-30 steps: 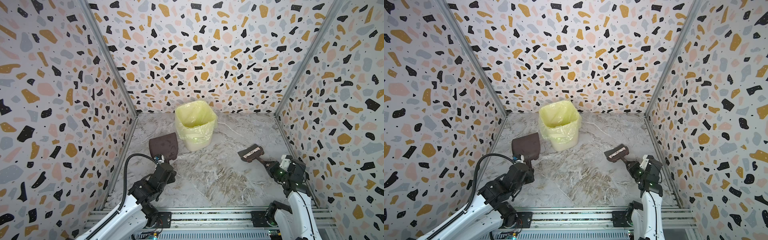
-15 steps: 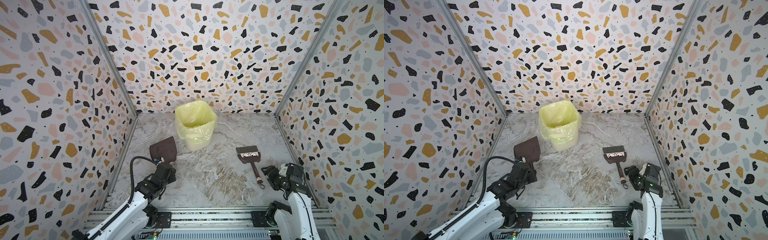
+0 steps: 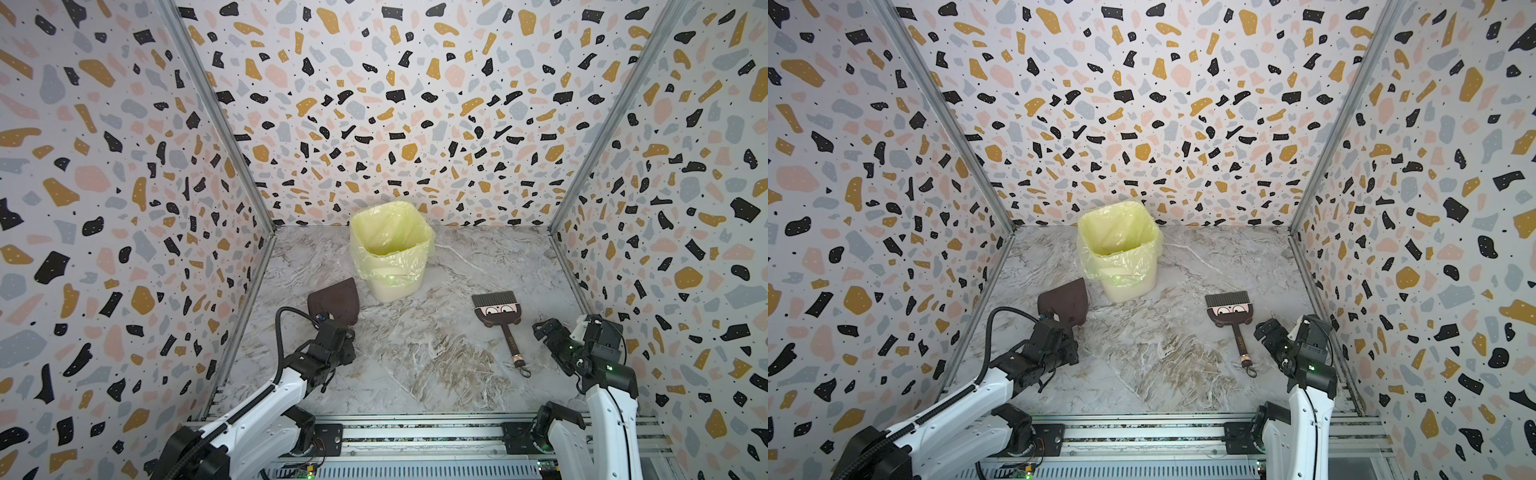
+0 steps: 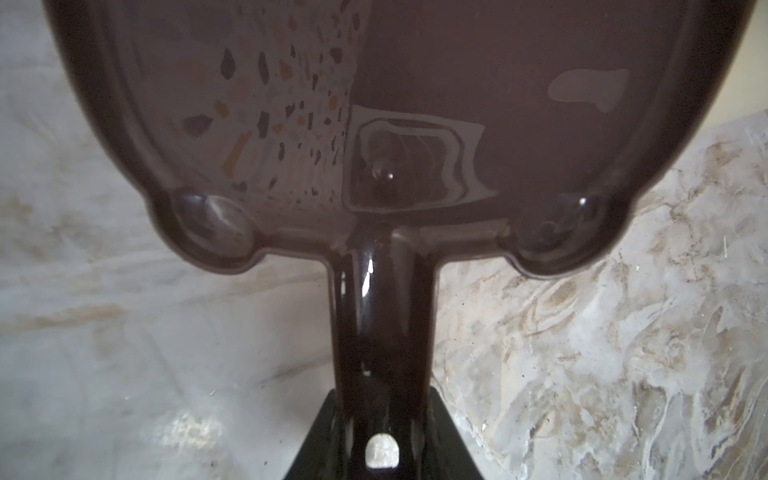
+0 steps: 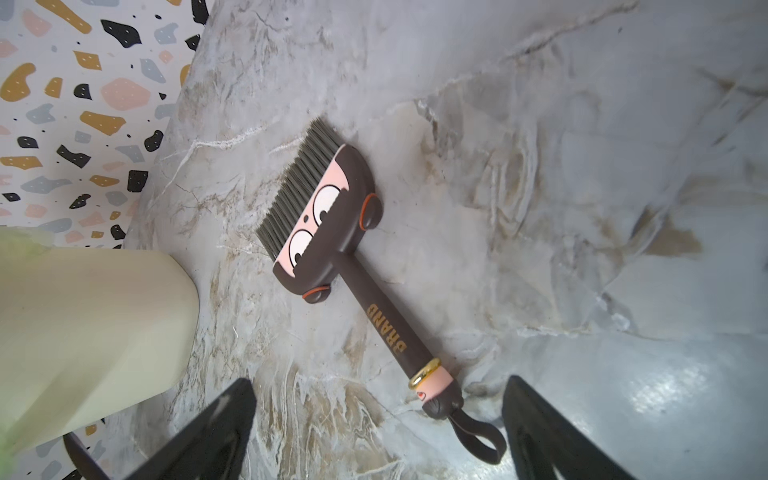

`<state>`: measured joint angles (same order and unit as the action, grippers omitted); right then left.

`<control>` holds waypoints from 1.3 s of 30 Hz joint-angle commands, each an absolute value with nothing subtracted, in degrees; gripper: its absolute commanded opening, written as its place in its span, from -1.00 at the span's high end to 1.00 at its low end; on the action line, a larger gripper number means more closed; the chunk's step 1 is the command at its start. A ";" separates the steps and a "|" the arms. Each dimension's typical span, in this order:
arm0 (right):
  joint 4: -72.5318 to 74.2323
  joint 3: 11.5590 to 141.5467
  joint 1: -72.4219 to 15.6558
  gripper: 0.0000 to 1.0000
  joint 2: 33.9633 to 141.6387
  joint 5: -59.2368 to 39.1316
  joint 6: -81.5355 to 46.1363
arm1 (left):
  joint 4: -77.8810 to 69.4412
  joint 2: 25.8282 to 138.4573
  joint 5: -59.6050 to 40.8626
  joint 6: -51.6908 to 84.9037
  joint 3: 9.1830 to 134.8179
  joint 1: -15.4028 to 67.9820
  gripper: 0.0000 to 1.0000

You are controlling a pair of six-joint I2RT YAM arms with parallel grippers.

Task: Sweep away the paper scraps from the table

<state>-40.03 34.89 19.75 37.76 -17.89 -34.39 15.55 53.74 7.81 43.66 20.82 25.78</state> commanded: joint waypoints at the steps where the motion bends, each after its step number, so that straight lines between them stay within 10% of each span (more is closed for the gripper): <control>1: -37.95 39.52 18.52 -0.89 40.37 -13.77 -29.14 | 14.95 53.12 8.52 41.28 22.42 25.40 0.28; 7: -32.93 43.05 8.62 -0.96 44.16 -3.89 -27.84 | 17.39 51.93 11.96 38.74 26.63 25.40 -0.24; 20: 0.39 34.52 -17.52 -0.98 54.94 24.78 -8.97 | -8.83 43.17 37.63 14.48 25.04 25.32 -0.68; 39: 77.79 6.83 -10.91 -0.97 79.50 10.47 6.06 | -50.26 71.07 35.18 3.33 17.23 9.74 -0.91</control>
